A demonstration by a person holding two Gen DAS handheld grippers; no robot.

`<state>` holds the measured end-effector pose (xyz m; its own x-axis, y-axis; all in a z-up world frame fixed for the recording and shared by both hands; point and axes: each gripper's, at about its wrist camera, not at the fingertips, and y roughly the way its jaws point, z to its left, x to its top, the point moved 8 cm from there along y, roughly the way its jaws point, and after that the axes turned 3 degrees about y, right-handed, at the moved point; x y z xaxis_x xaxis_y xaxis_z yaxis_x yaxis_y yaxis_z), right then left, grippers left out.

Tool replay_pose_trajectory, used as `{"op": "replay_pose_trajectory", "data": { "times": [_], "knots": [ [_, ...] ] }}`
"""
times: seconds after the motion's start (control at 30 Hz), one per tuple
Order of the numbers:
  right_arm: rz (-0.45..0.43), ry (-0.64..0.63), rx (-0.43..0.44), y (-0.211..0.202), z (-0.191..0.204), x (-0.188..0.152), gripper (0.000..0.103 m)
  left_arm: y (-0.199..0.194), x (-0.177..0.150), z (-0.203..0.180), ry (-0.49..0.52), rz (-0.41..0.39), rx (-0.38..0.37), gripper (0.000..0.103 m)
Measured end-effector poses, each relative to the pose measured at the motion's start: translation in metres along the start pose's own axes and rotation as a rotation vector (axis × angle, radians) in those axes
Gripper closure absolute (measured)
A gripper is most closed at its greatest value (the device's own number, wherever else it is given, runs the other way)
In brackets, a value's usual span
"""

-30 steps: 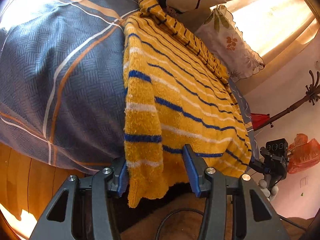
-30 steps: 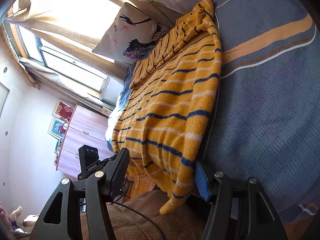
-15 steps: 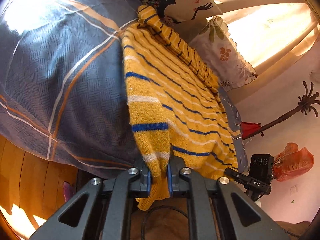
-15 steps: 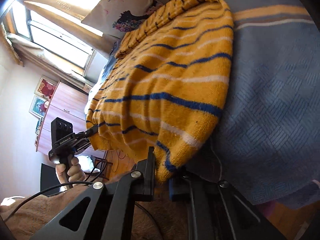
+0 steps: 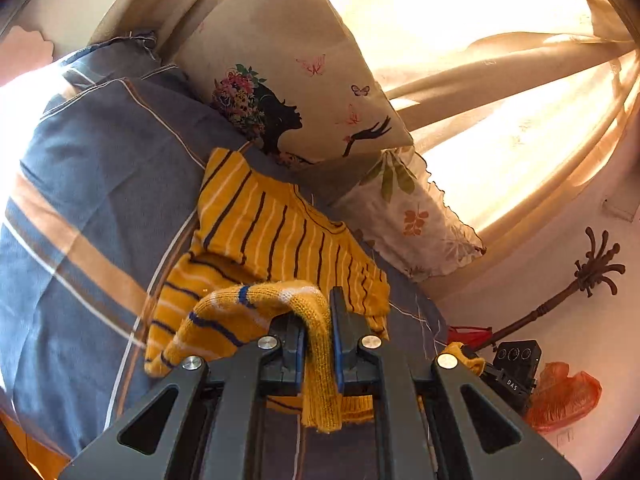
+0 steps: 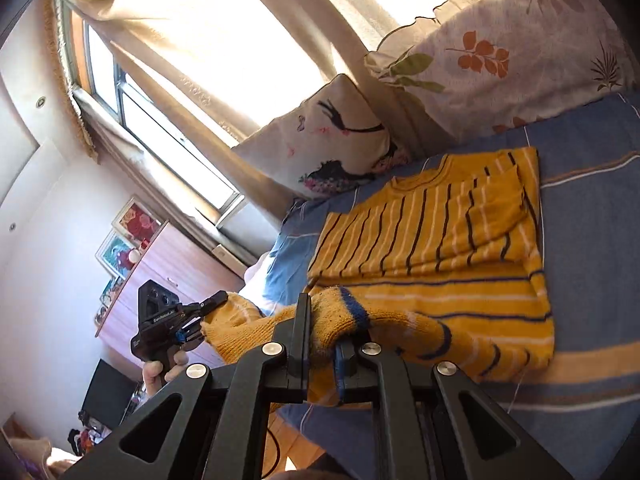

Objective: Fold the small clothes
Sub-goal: 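Open the left gripper and lay the folded side flat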

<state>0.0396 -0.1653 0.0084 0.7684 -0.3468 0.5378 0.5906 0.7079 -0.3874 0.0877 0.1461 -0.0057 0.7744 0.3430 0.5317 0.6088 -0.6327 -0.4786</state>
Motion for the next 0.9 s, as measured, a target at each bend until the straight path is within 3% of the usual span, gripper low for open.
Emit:
{"op": "replay_pose_trajectory", "data": {
  "times": [0.2, 0.33, 0.43, 0.5, 0.63, 0.7, 0.77, 0.83, 0.9],
  "knots": [
    [-0.008, 0.141, -0.092, 0.063, -0.066, 0.081, 0.092, 0.098, 0.062, 0.015, -0.012, 0.051, 0.098, 0.093],
    [0.005, 0.231, -0.211, 0.103, -0.126, 0.107, 0.092, 0.152, 0.082, 0.045, -0.109, 0.097, 0.121, 0.092],
    [0.005, 0.322, -0.241, 0.119, -0.167, 0.115, 0.092, 0.171, 0.091, 0.068, -0.202, 0.117, 0.105, 0.092],
    [-0.012, 0.4, -0.207, 0.123, -0.186, 0.117, 0.091, 0.175, 0.094, 0.076, -0.248, 0.134, 0.075, 0.091],
    [-0.052, 0.478, -0.163, 0.124, -0.204, 0.123, 0.088, 0.166, 0.104, 0.076, -0.262, 0.115, 0.015, 0.082],
    [-0.075, 0.506, -0.12, 0.121, -0.205, 0.126, 0.074, 0.159, 0.113, 0.076, -0.29, 0.087, -0.02, 0.071],
    [-0.112, 0.535, -0.092, 0.116, -0.206, 0.13, 0.066, 0.147, 0.126, 0.08, -0.309, 0.022, -0.003, 0.053],
    [-0.141, 0.544, -0.094, 0.11, -0.204, 0.134, 0.057, 0.137, 0.137, 0.081, -0.316, -0.013, -0.014, 0.053],
    [-0.19, 0.517, -0.137, 0.097, -0.202, 0.141, 0.041, 0.126, 0.142, 0.082, -0.31, -0.027, 0.005, 0.053]
  ]
}}
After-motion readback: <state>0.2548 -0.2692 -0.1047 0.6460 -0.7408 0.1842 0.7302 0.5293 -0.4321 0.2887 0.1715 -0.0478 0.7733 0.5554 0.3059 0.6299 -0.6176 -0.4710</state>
